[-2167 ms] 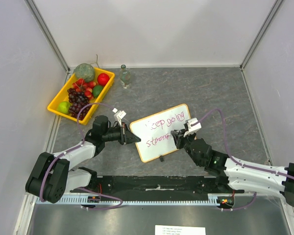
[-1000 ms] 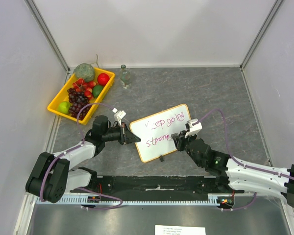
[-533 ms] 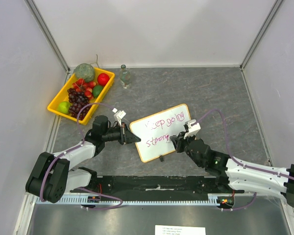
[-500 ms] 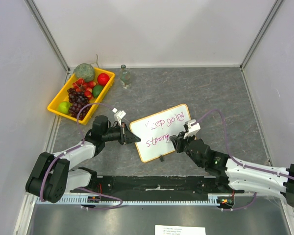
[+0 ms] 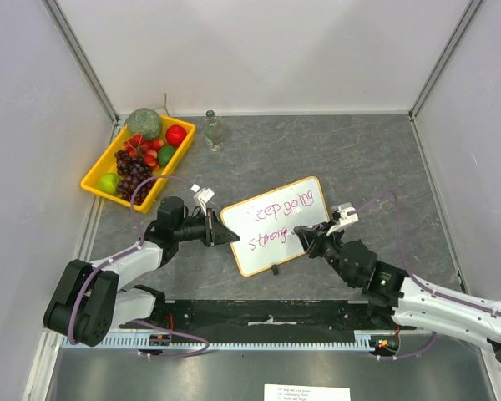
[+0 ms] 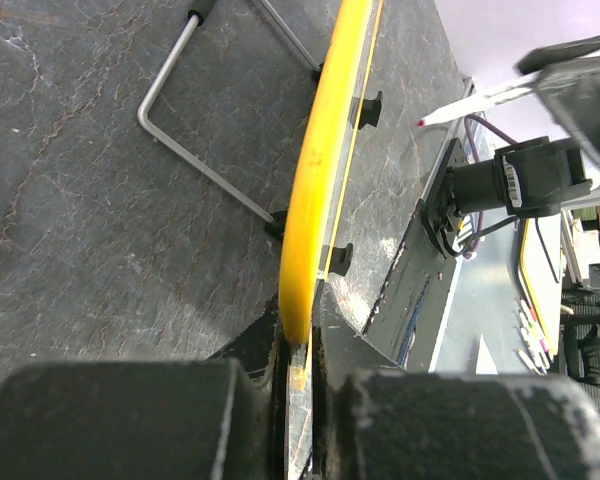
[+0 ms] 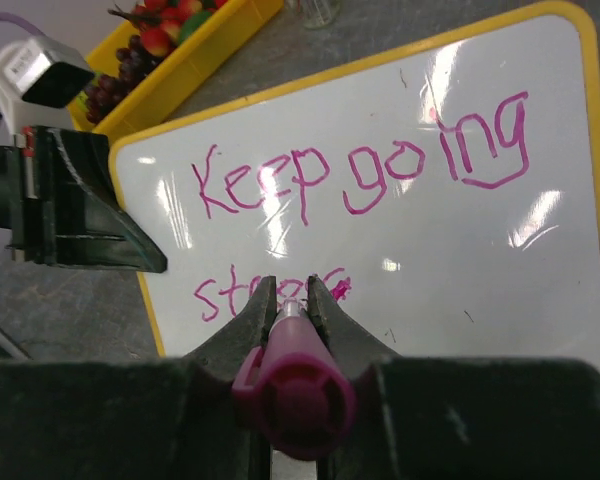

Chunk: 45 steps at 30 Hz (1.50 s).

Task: Write a sentence on the whiteboard
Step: Write a sentence on the whiteboard, then place the whiteboard marker at the center of the board.

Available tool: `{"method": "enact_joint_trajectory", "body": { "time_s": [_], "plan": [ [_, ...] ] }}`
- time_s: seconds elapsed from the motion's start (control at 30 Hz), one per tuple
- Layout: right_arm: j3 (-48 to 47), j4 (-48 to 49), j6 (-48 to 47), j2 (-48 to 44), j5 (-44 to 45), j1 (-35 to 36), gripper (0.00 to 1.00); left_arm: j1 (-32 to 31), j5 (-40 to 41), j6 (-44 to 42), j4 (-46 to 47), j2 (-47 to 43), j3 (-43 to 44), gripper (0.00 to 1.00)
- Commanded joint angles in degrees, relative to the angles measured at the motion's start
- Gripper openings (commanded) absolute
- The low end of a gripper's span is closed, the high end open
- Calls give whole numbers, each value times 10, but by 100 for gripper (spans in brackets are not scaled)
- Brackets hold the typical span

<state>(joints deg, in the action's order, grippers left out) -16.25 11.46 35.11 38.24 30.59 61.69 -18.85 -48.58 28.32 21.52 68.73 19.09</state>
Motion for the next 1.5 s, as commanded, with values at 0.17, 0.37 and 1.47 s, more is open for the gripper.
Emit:
{"method": "enact_joint_trajectory", "body": {
  "time_s": [0.17, 0.37, 1.47],
  "plan": [
    [-47, -107, 18, -105, -27, -3, 0, 10, 95, -41, 12, -8, -5, 4],
    [-58, -188, 44, -127, -41, -3, 0, 9, 110, -36, 12, -39, -19, 27],
    [18, -397, 286, -260, -157, -3, 0, 10, 194, 28, -277, -355, 122, 100]
  ]
}}
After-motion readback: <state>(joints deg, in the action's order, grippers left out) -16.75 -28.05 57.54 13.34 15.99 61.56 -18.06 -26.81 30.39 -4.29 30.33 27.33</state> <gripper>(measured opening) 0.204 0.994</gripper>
